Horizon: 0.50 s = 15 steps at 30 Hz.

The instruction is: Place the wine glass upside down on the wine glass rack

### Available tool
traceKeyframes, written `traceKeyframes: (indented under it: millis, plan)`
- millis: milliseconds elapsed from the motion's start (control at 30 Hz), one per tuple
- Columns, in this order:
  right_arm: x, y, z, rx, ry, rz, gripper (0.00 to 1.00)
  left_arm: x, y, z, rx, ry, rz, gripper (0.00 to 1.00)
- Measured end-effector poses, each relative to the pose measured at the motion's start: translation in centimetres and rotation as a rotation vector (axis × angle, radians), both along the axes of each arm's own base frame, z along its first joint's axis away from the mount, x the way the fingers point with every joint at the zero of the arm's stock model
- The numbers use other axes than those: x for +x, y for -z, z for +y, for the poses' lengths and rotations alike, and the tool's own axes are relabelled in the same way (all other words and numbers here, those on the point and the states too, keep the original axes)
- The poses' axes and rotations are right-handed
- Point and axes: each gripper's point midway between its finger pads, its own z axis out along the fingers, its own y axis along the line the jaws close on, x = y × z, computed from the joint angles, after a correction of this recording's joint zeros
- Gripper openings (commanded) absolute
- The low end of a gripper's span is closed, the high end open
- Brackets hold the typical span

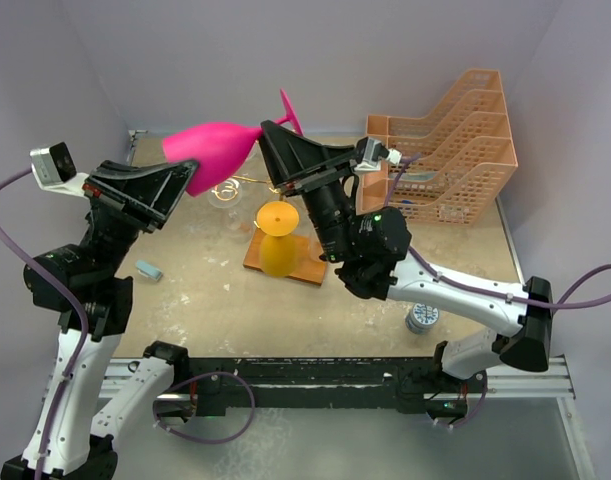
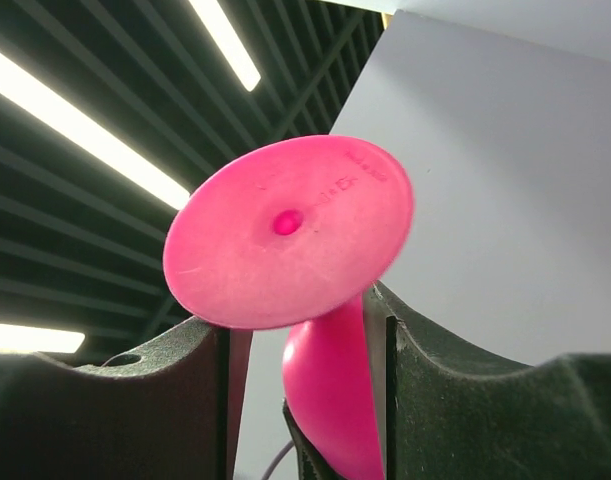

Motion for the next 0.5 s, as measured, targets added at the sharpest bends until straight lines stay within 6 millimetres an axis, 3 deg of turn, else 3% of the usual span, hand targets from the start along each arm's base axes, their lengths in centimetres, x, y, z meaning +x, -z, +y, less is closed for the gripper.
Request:
traceKeyframes:
  millis: [367, 500]
  plan:
    - [0.2, -0.4, 0.9, -0.019, 0.012, -0.026, 0.43, 0.1, 0.7, -0.2, 0.011, 0.010, 0.022, 0.00]
    - [0.2, -0.8, 1.4, -0.033, 0.019, -0.045, 0.27, 0.0, 0.9, -0.3, 0.022, 0.014, 0.030, 0.00]
